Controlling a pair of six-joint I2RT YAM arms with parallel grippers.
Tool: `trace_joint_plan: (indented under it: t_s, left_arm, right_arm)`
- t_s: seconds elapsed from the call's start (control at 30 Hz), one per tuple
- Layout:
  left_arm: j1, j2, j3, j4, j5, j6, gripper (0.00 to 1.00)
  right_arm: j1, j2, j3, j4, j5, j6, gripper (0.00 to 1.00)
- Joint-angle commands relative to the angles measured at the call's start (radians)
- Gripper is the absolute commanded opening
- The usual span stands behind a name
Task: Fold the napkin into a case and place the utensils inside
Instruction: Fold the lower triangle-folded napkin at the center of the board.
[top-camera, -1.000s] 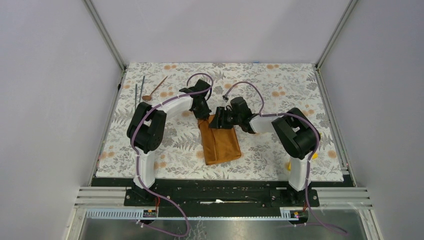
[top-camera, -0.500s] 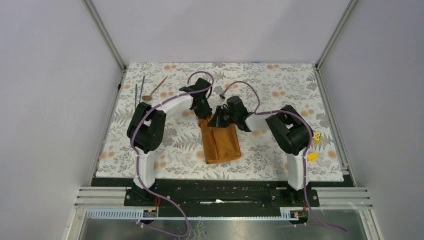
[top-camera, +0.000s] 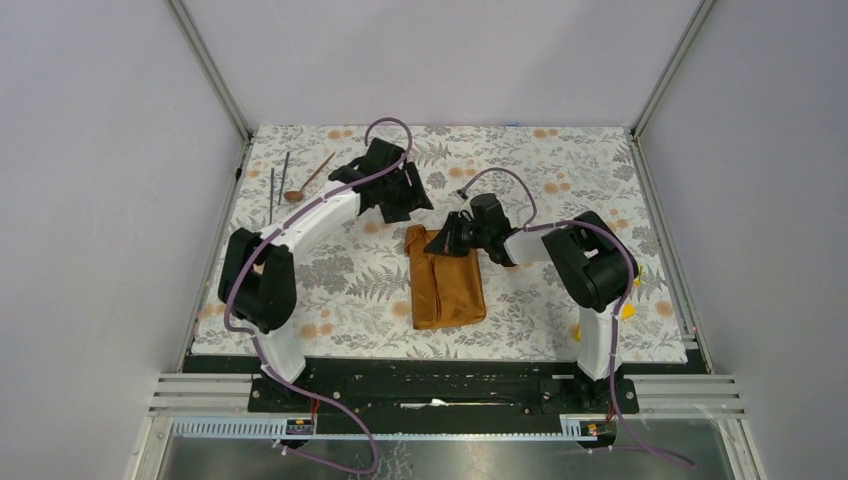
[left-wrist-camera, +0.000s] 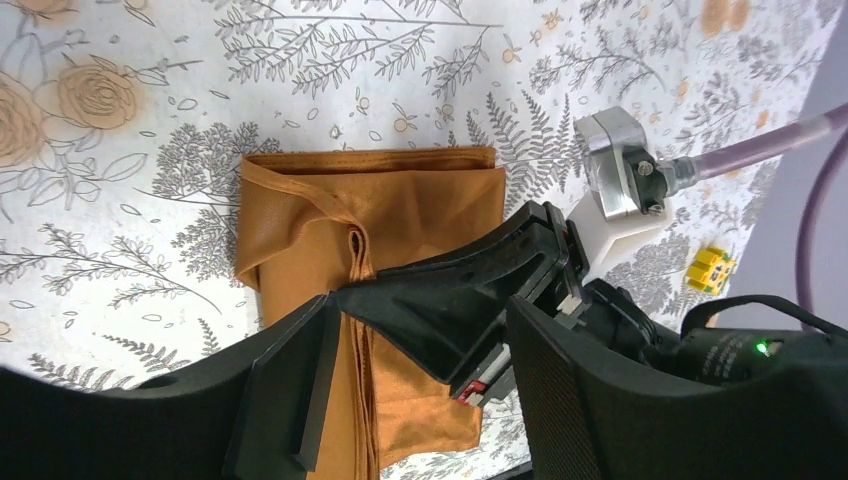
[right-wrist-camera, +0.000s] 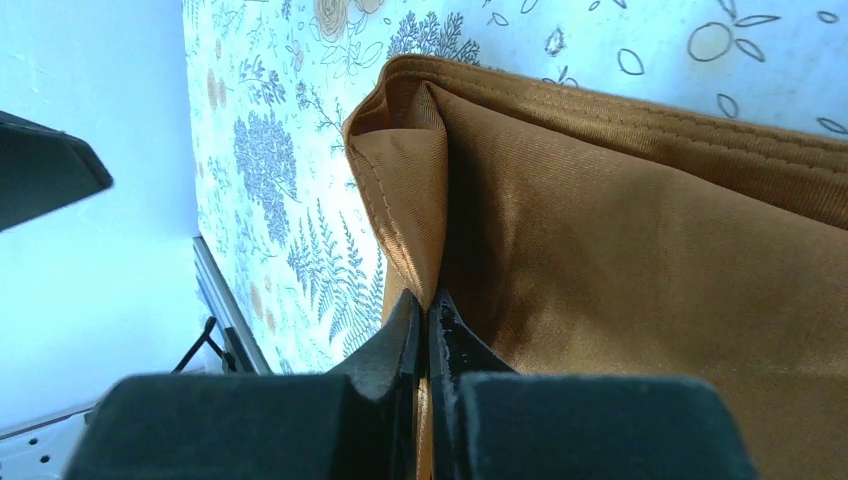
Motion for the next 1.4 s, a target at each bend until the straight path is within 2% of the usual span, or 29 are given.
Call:
trace_joint_plan:
  t_s: [0.0, 0.2, 0.33, 0.6, 0.77, 0.87, 1.0, 1.37]
  left_arm:
    - [0.043, -0.048, -0.074, 0.056, 0.054, 0.012, 0.67]
    - [0.05, 0.006, -0.095, 0.075, 0.048, 0.066, 0.57]
    - [-0.011, 0.033, -0.073, 0.063, -0.081, 0.132, 0.54]
    - [-0.101, 0.125, 0.024, 0.014, -0.223, 0.176, 0.46]
    - [-0.135, 0.174, 0.081, -0.003, -0.296, 0.213, 0.33]
    - [-0.143, 0.191, 0.098, -0.01, -0.333, 0.232, 0.29]
    - [-0.143, 0.23, 0.14, -0.038, -0.341, 0.248, 0.24]
    - [-0.151, 0.278, 0.179, -0.043, -0.317, 0.253, 0.22]
  right_arm:
    - [-0.028, -0.059, -0.021, 0.037, -0.032, 0.03, 0.0]
    - [-0.053, -0.051, -0.057, 0.071, -0.057, 0.052, 0.0]
    - [-0.059, -0.045, -0.059, 0.071, -0.068, 0.045, 0.01]
    - [-0.071, -0.045, -0.073, 0.078, -0.072, 0.053, 0.05]
    - [-0.074, -0.04, -0.074, 0.086, -0.083, 0.056, 0.04]
    - [-0.075, -0.043, -0.079, 0.098, -0.085, 0.059, 0.02]
    - [-0.076, -0.043, -0.079, 0.098, -0.086, 0.061, 0.01]
    - [-0.078, -0.041, -0.073, 0.102, -0.094, 0.064, 0.02]
